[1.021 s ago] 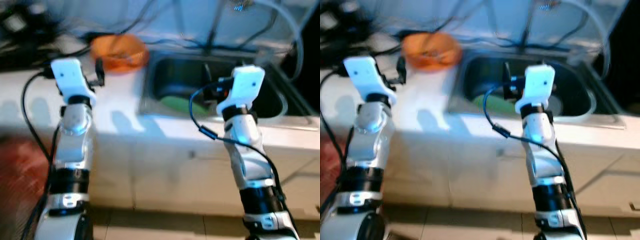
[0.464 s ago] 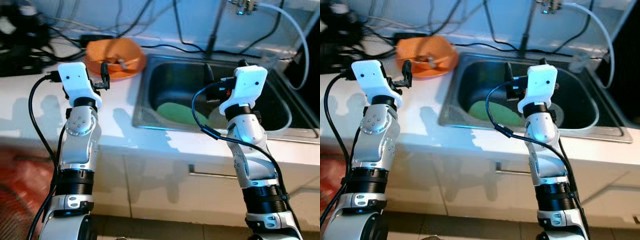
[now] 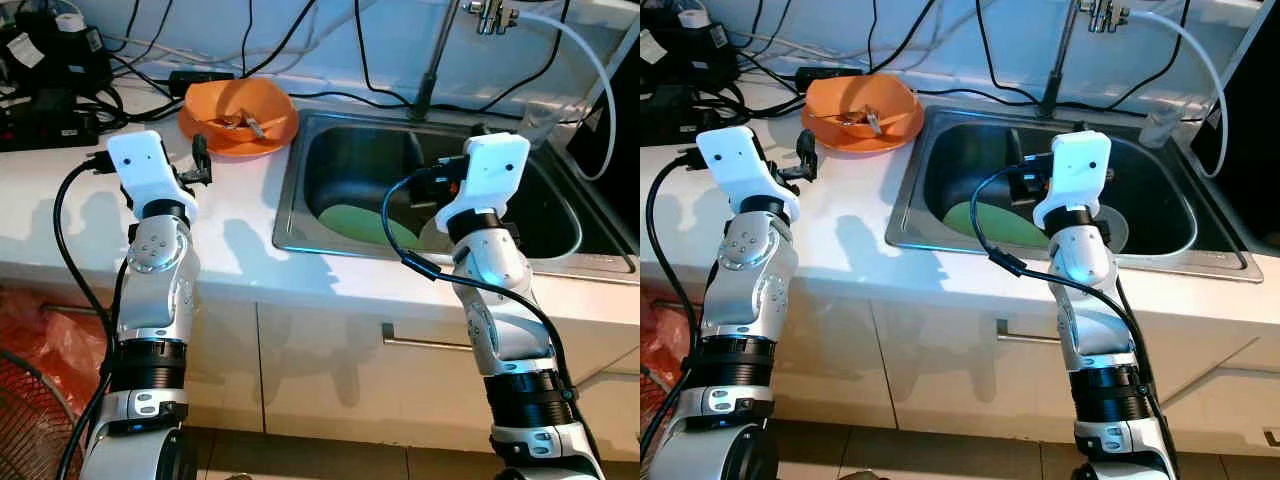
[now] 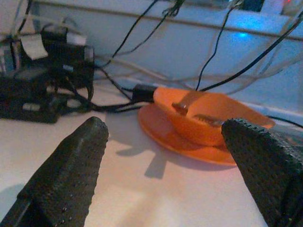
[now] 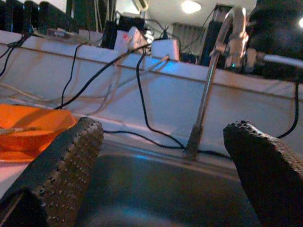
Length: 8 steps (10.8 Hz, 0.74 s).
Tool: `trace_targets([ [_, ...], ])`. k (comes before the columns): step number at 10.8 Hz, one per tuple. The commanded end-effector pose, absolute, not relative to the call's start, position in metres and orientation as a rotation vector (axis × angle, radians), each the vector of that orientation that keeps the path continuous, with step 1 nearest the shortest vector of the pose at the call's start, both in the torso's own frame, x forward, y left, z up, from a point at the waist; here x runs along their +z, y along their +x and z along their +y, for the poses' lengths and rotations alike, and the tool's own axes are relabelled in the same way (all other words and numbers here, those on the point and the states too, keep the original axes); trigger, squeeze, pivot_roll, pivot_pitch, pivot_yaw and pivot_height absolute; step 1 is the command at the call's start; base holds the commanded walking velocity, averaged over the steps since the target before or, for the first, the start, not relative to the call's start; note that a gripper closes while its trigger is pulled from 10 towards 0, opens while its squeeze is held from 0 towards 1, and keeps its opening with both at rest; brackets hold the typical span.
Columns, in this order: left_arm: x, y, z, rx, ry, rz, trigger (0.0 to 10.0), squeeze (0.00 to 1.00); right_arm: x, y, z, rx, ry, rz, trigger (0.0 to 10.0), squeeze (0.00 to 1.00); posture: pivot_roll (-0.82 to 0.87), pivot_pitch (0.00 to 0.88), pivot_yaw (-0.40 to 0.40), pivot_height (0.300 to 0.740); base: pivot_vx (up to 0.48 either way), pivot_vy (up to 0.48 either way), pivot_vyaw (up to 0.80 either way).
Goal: Kitchen organization
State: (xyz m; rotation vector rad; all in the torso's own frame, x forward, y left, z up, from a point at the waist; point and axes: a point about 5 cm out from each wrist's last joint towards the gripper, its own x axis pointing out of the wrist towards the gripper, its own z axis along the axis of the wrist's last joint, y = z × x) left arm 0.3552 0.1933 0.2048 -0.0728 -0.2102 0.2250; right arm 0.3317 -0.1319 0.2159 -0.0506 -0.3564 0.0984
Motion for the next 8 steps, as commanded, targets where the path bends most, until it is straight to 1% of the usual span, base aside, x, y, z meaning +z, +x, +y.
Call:
trace_targets([
  [1,0.199,0.356,0.192,0.229,-0.093,-0.171,10.0,0.0,0.22,0.329,-0.133,0.102,-0.042,-0.364,10.0,0.0,-0.01,0.061,-0.059,0.74,0.0,0.0,0.0],
  [2,0.196,0.356,0.193,0.228,-0.095,-0.155,10.0,0.0,0.218,0.326,-0.132,0.106,-0.036,-0.355,10.0,0.0,-0.02,0.079,-0.058,0.74,0.0,0.0,0.0],
  [4,0.184,0.355,0.194,0.232,-0.171,-0.078,10.0,0.0,0.214,0.319,-0.131,0.111,-0.017,-0.333,10.0,0.0,-0.02,0.116,-0.063,0.74,0.0,0.0,0.0],
  [6,0.173,0.349,0.203,0.265,-0.229,-0.027,10.0,0.0,0.209,0.31,-0.13,0.127,-0.005,-0.3,10.0,0.0,-0.03,0.176,-0.081,0.74,0.0,0.0,0.0],
  [8,0.162,0.345,0.208,0.282,-0.274,0.014,10.0,0.0,0.204,0.302,-0.123,0.166,0.034,-0.253,10.0,0.0,-0.04,0.199,-0.104,0.74,0.0,0.0,0.0],
])
